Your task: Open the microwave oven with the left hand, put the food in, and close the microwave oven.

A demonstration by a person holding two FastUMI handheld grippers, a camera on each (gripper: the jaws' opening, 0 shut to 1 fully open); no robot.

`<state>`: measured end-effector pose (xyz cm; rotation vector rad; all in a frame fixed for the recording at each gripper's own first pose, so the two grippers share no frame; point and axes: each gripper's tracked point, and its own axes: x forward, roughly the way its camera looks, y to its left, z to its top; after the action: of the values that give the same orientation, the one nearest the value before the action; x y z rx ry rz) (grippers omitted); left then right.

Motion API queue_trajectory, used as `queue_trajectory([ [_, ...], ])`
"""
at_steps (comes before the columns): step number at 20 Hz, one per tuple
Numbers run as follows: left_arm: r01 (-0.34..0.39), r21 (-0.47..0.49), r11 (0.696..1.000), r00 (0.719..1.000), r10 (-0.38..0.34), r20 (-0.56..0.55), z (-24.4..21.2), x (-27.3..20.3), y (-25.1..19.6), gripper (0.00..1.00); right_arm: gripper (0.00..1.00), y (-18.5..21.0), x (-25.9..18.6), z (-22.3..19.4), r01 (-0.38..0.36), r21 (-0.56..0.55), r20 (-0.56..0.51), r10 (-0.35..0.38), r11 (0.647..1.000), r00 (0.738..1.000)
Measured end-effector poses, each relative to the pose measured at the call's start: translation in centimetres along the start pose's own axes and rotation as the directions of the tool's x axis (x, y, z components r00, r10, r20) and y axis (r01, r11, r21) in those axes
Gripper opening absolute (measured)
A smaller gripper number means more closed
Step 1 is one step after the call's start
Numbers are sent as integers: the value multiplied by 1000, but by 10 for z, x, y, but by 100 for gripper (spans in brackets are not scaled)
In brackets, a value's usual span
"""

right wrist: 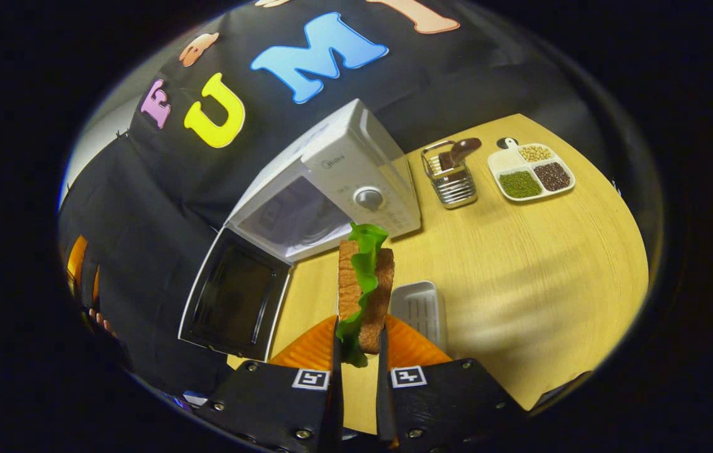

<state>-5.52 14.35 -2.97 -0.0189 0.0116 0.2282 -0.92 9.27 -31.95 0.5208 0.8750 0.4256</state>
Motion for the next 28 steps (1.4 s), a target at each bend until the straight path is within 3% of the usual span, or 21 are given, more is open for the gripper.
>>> queue_trajectory([
  [6, 80, -4, 997, 997, -80, 23, 15, 16, 46, 98, 21, 89, 21, 13, -136, 136, 146, 116, 981, 982],
  [11, 145, -42, 989, 989, -144, 22, 11, 28, 90, 96, 21, 132, 56, 17, -201, 283, 245, 132, 938, 960],
  [14, 139, -70, 988, 990, -140, -5, -2, 33, 120, 97, 24, 137, 82, 21, -218, 366, 293, 110, 905, 950],
  [18, 117, -67, 991, 993, -118, -15, -10, 42, 145, 96, 21, 142, 124, 26, -271, 469, 348, 106, 840, 931],
  [22, 93, -47, 995, 995, -94, -16, -6, 42, 153, 96, 21, 130, 173, 29, -225, 537, 345, 32, 813, 938],
  [28, 46, -60, 997, 998, -49, -46, -19, 46, 161, 96, 21, 134, 231, 50, -272, 628, 397, 0, 730, 918],
])
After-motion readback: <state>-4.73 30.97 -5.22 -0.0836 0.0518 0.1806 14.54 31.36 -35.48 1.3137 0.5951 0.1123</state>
